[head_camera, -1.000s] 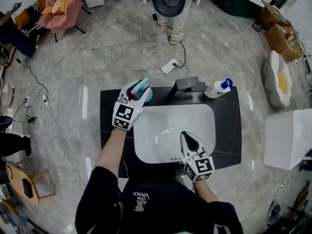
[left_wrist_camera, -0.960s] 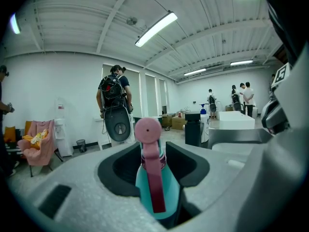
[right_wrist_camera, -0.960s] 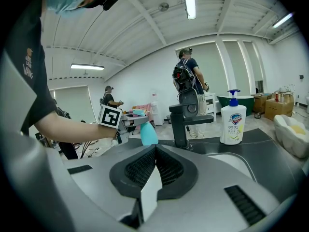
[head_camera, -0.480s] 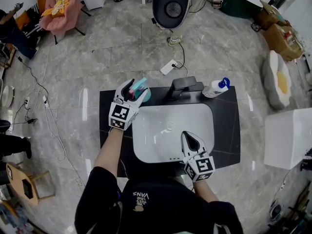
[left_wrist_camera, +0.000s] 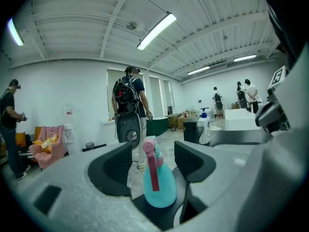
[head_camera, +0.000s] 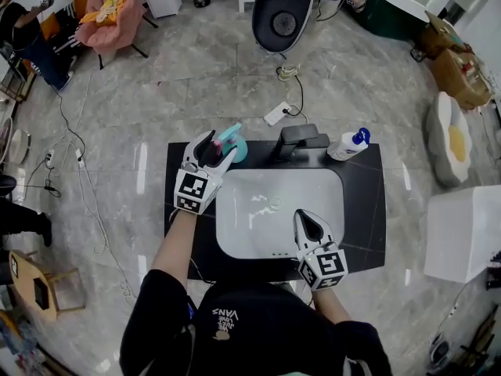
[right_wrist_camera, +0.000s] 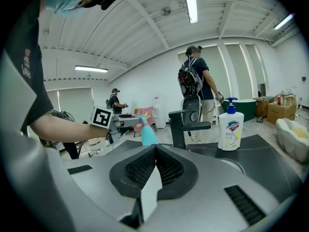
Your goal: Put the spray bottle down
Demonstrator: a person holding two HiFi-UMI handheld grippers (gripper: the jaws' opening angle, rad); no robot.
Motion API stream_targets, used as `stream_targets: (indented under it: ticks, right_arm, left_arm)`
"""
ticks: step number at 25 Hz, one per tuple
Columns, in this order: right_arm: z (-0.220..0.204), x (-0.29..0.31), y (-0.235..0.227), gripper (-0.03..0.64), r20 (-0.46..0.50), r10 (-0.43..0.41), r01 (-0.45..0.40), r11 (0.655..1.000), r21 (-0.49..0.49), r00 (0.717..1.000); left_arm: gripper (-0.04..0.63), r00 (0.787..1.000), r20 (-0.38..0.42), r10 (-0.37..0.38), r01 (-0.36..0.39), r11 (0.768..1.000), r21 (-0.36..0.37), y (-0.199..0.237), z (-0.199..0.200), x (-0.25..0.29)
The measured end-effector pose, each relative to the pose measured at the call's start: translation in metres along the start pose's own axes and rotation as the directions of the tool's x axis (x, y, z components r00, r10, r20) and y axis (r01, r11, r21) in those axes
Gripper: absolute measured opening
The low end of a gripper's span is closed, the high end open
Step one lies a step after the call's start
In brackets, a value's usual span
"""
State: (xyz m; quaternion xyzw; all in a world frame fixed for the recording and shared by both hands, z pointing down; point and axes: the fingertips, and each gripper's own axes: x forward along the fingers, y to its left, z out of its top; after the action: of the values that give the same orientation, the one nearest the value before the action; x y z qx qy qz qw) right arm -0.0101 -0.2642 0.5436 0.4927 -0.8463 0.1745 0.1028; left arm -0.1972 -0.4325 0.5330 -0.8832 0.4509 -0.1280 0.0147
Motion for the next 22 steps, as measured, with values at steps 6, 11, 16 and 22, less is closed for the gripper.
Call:
stream_targets:
  ticks: [6,11,16,22]
  right_arm:
    - [0.008,-0.008,0.007,0.002,0.020,0.048,-0.047,0.999,-0.021,0.999]
    - [0.010,-0.021,0.011,0.002,0.031,0.093,-0.091,0.995,-0.042,0.995]
    - [0.009,-0.036,0.014,0.002,0.034,0.131,-0.129,0.990,-0.056,0.991]
    - [0.010,-0.055,0.014,0.002,0.044,0.170,-0.166,0.983,-0.075,0.985]
  left_arm:
    - [0.270,0.998,-0.004,0.062,-0.062,0.998,0.007,-0.007,0.010,-0.031]
    - [0.217,0.994,-0.007,0.108,-0.108,0.994,0.020,-0.020,0.019,-0.058]
    - [0.085,0.985,0.000,0.173,-0.173,0.984,0.033,-0.039,0.029,-0.088]
    - [0.029,0.974,-0.003,0.227,-0.227,0.974,0.015,-0.070,0.035,-0.121]
